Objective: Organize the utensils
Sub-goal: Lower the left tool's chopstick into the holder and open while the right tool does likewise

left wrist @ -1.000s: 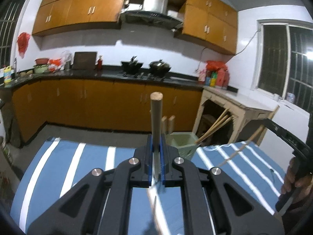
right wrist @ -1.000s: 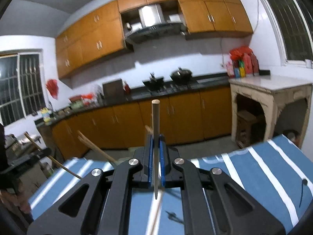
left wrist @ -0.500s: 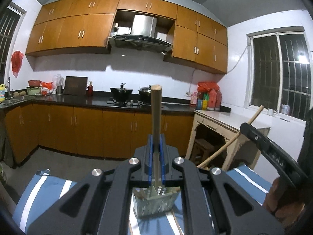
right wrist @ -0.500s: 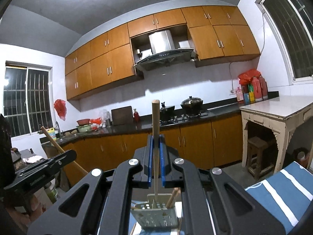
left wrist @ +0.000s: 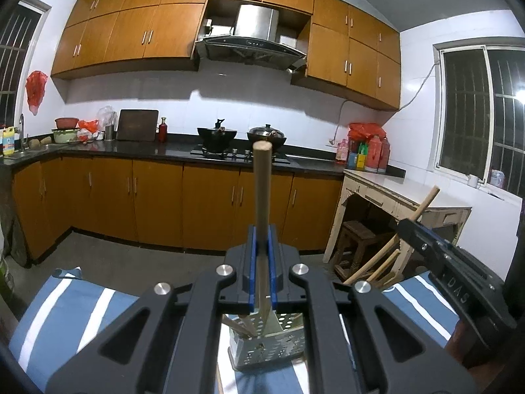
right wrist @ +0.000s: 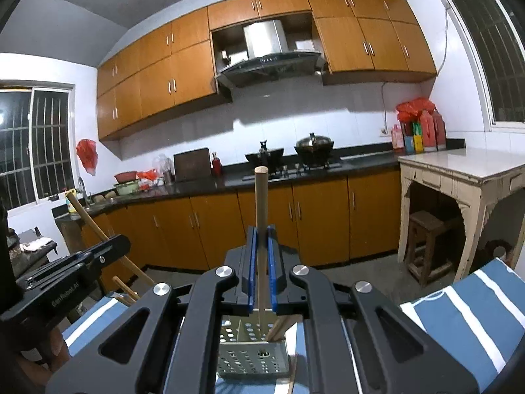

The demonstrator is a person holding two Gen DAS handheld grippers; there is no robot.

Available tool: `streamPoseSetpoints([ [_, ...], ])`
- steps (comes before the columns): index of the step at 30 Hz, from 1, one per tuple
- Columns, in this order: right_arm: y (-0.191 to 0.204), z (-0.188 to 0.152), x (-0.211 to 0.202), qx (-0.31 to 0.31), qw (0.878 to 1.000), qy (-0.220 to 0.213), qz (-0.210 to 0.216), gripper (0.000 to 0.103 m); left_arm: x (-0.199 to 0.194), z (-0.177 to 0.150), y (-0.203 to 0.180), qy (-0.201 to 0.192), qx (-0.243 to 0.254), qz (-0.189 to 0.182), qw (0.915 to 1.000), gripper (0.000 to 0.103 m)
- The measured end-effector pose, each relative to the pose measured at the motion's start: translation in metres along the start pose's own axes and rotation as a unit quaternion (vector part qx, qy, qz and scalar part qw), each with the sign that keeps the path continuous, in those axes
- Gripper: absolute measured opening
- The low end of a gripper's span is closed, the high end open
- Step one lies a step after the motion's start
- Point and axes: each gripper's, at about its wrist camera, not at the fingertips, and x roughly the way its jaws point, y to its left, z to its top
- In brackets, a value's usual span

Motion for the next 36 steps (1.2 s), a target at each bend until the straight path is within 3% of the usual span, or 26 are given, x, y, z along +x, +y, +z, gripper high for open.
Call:
streamPoseSetpoints([
  [6, 0.002, -0.005, 0.007, 0.006, 0.999, 0.030, 0.011, 0.012, 0.014, -0.011, 0.001, 0.024, -0.002, 0.005, 0.9997, 0.011],
  [8, 0.000, -0.005, 0.001, 0.007, 1.000, 0.024, 0.006, 0.041, 0.011, -0.012, 0.004, 0.024, -0.001, 0.007, 0.9997, 0.017],
  [16, -0.012, -0.001, -0.037, 0.017, 1.000, 0.007, 0.005, 0.042, -0.020, -0.013, 0.020, 0.016, -0.022, 0.009, 0.9996, 0.027],
  [21, -0.028, -0.025, -0.063, 0.009, 0.999, 0.023, -0.021, 0.042, -0.055, -0.032, 0.031, 0.025, -0.016, 0.028, 0.9992, 0.032],
  [28, -0.052, -0.100, -0.053, 0.019, 0.989, 0.135, -0.062, 0.042, -0.071, -0.102, 0.063, 0.095, -0.014, 0.070, 0.9929, 0.034],
  [32, -0.050, -0.145, -0.032, 0.034, 0.975, 0.214, -0.053, 0.042, -0.056, -0.146, 0.080, 0.162, -0.017, 0.091, 0.9825, 0.034],
  [36, -0.031, -0.175, -0.012, 0.034, 0.961, 0.273, -0.035, 0.042, -0.043, -0.178, 0.084, 0.212, -0.019, 0.089, 0.9730, 0.034],
])
